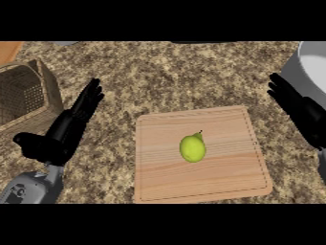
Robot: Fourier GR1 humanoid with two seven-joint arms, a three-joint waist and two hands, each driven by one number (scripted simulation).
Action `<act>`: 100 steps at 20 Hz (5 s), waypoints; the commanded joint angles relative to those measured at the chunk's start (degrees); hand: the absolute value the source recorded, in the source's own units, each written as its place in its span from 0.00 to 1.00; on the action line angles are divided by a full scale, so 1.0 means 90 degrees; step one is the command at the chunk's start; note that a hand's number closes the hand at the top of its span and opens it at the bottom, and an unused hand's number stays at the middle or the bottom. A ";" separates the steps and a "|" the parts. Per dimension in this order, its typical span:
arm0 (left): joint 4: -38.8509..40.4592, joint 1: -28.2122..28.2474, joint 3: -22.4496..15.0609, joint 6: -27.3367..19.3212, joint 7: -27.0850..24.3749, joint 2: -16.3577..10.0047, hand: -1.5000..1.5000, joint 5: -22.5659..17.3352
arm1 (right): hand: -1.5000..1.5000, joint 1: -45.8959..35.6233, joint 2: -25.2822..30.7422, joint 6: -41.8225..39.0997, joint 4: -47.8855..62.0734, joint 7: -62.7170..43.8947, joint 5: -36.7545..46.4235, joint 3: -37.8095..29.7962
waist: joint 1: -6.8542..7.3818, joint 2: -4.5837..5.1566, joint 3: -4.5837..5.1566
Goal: Pick the pear from the cutting board and place it in the pot
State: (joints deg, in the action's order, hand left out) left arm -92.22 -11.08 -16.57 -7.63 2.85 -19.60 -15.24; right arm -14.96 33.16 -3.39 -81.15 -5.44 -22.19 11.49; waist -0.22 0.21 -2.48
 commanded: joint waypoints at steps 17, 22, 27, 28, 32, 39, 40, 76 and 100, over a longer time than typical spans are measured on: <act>0.0325 -0.0443 0.1441 -0.0759 -0.0035 0.0123 0.50 0.0035 | 0.00 -0.0750 0.0349 -0.2273 0.2741 0.3794 0.1443 -0.0301 | 0.0068 -0.0017 0.0271; 0.0241 -0.0423 0.1608 -0.0416 -0.0067 -0.0069 0.50 -0.0122 | 0.00 -0.1521 0.0524 -0.2550 0.2417 0.2449 0.2068 0.0345 | 0.0160 -0.0033 0.0279; 0.0680 -0.0429 0.1553 -0.0480 -0.0458 0.0209 0.50 0.0075 | 0.00 -0.2076 0.0470 -0.3185 0.1979 0.1575 0.2432 0.0855 | 0.0114 -0.0019 0.0284; 0.0716 -0.0502 0.1760 -0.0336 -0.0248 0.0036 0.50 -0.0076 | 0.00 -0.1982 0.0315 -0.3171 0.1760 0.1278 0.2378 0.0826 | 0.0060 -0.0030 0.0282; 0.0888 -0.0793 0.1731 -0.0451 -0.0340 0.0268 0.50 0.0105 | 0.00 -0.2497 -0.0109 -0.3557 0.1752 0.0287 0.2268 0.0779 | 0.0053 -0.0021 0.0280; 0.0821 -0.0537 0.1834 -0.0326 -0.0356 0.0392 0.50 0.0208 | 0.00 -0.2456 -0.0709 -0.3777 0.1802 -0.0538 0.2653 0.0791 | 0.0057 -0.0015 0.0278; 0.0368 -0.0328 0.1676 -0.0421 -0.0270 0.0443 0.50 0.0270 | 0.00 -0.1834 -0.1080 -0.3307 0.1212 -0.0800 0.2778 0.1161 | 0.0032 -0.0037 0.0278; 0.0663 -0.0571 0.2681 0.0459 -0.0051 0.0675 0.50 0.0501 | 0.00 -0.1316 -0.3154 -0.2999 0.2289 0.0111 0.5715 0.0557 | 0.0044 -0.0017 0.0275; 0.0312 -0.0245 0.2344 0.0052 -0.0010 0.1211 0.50 0.1078 | 1.00 -0.0577 -0.3498 -0.1111 0.0326 0.0329 0.7997 0.1826 | -0.0088 -0.0101 0.0279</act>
State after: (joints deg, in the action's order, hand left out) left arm -88.19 -15.36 5.93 -5.72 2.82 -10.46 -6.78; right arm -24.48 2.19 -18.43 -70.12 0.53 43.08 21.70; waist -0.46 -0.38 0.05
